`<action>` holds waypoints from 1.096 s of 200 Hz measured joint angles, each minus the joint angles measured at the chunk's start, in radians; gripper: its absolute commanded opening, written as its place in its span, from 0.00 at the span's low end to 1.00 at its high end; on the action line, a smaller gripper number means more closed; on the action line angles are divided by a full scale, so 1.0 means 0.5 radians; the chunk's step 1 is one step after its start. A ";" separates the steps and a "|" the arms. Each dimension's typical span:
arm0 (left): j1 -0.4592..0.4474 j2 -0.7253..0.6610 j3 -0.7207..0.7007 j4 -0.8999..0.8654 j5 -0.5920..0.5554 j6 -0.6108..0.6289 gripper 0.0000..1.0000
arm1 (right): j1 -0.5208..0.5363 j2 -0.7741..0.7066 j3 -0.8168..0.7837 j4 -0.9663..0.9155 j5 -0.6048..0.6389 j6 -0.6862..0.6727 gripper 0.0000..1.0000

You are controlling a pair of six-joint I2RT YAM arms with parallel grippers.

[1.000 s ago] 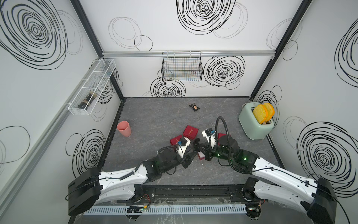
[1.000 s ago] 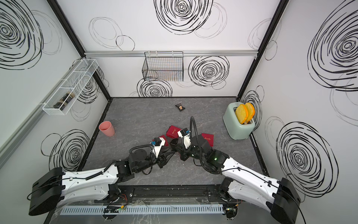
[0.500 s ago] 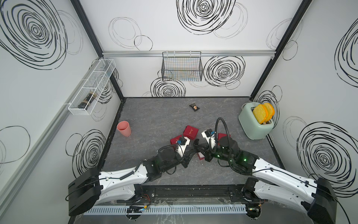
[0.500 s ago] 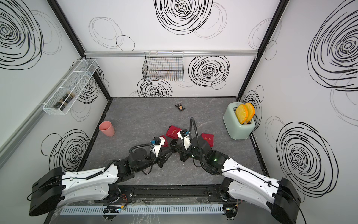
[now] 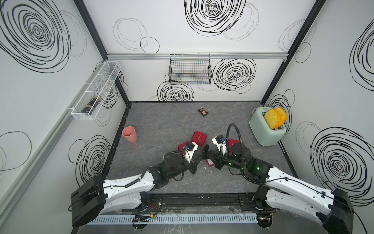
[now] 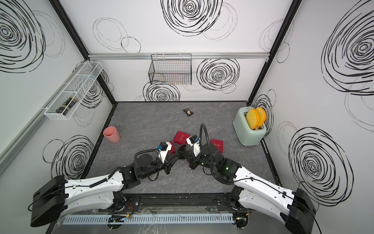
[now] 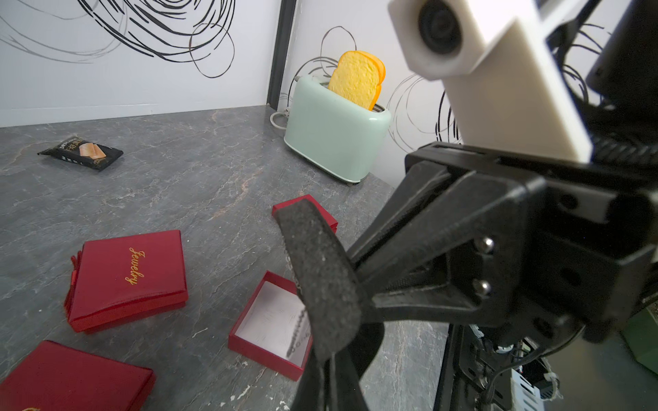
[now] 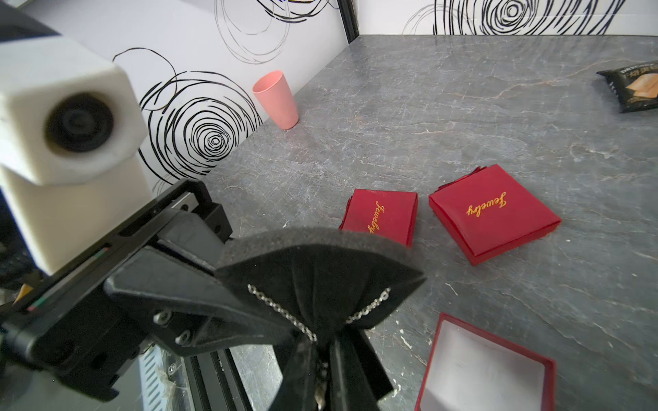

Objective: Take the necklace out of the lift-off lid jewelry box
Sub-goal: Take out the inner lining from the jewelry box.

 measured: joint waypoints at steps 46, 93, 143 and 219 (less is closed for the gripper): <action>0.011 -0.054 0.000 -0.069 -0.013 0.074 0.05 | 0.003 0.000 0.000 -0.003 -0.012 -0.006 0.17; 0.014 -0.090 0.000 -0.116 -0.041 0.124 0.00 | 0.003 0.001 0.000 -0.003 -0.029 -0.006 0.16; 0.014 -0.113 0.000 -0.159 -0.081 0.172 0.00 | 0.005 0.005 0.000 -0.005 -0.053 -0.007 0.08; 0.012 -0.117 0.000 -0.169 -0.143 0.245 0.01 | 0.005 0.016 0.001 -0.011 -0.063 -0.011 0.10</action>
